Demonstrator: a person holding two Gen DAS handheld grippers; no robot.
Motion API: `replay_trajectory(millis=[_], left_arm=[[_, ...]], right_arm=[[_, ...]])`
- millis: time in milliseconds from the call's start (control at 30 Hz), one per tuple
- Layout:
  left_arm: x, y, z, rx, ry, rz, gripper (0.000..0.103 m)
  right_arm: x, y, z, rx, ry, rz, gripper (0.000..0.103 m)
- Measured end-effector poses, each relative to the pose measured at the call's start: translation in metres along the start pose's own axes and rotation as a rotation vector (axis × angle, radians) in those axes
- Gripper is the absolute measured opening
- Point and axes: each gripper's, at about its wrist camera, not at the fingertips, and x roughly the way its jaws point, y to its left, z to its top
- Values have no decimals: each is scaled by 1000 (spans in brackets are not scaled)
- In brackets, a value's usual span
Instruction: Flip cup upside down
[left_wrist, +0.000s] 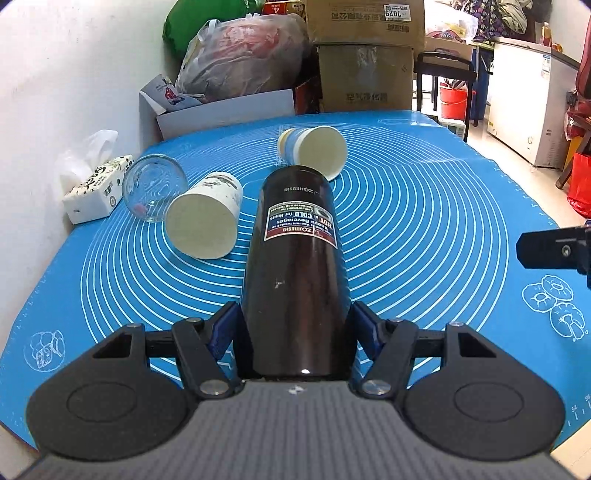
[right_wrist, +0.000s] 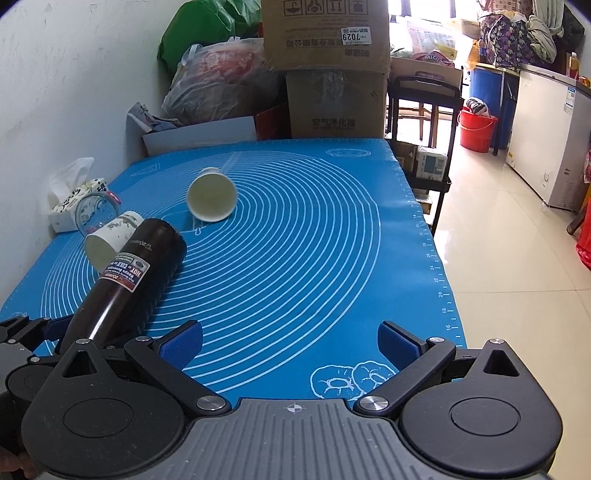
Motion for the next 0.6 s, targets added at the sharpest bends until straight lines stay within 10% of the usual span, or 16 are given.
replay_trajectory(millis=[600], left_arm=[[-28,26,10,-57,-36,-11,69]], right_arm=[[-7,22,6,-43,-3,5,103]])
